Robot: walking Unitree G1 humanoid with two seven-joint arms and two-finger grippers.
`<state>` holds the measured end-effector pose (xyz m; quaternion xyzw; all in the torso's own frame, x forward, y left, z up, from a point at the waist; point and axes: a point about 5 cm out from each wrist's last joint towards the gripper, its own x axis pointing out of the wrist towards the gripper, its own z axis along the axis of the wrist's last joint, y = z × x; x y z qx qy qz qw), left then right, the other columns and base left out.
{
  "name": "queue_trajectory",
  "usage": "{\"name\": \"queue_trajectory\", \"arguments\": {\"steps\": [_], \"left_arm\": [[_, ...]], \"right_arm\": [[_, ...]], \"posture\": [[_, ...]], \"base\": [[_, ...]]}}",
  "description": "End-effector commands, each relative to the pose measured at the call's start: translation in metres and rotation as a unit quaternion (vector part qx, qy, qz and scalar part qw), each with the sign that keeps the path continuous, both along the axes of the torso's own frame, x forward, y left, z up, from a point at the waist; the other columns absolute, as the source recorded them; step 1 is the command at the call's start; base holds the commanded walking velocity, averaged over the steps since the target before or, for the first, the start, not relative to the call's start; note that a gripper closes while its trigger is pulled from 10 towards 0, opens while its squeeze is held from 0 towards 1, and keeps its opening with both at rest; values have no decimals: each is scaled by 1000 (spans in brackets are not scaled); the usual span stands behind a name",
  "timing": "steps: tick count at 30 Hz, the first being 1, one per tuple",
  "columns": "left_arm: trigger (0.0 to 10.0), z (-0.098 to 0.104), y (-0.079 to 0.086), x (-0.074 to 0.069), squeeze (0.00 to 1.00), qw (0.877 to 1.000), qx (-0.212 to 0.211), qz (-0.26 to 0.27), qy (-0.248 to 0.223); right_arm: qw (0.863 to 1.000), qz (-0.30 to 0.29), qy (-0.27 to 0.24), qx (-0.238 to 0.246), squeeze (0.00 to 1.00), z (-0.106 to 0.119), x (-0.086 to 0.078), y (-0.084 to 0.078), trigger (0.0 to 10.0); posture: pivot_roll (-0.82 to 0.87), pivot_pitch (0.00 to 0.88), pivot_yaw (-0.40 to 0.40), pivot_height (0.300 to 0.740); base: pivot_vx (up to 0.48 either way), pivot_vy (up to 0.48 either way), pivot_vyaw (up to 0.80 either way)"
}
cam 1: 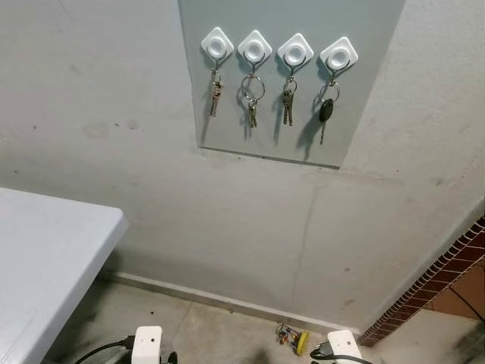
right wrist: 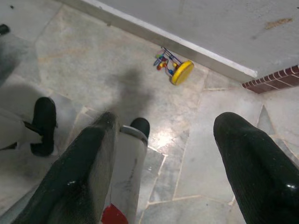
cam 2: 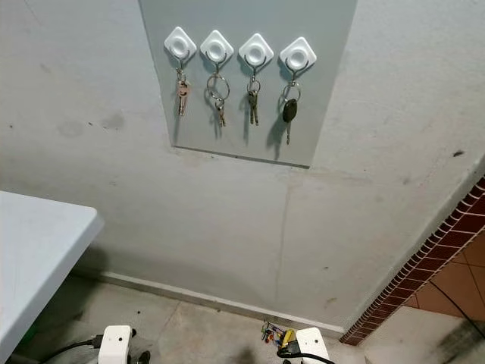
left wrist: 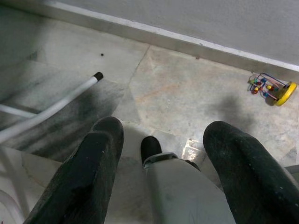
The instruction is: Hang keys on a hook
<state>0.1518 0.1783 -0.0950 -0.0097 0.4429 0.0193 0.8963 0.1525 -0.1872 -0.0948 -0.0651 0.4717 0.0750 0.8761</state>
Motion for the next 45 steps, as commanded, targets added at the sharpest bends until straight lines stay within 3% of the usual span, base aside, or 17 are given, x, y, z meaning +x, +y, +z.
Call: {"name": "queue_trajectory", "arguments": {"steps": [1,17,28,45], "left_arm": [[10000,1,3,3,0,1000,7,1,-3],[10000,2,-1,5,0,1000,3,-3,-7],[10000,3,-3,8,0,1000,3,-11,-9],[10000,3,-1,8,0,1000,3,-7,-8]], "right_arm": [[1000,15,2,-10,0,0,3,4,10000],[999,39,13,-17,0,-2,0,8,10000],[999,35,19,-20,0,-2,-1,8,10000],[999,34,14,-18,0,-1,1,8,10000]], "posture": [[-107,0,7,740],[-99,0,-1,740],[-105,0,3,740],[-101,0,1,740]], "base": [[0,0,0],[0,0,0],[0,-304,0],[0,-323,-457]]}}
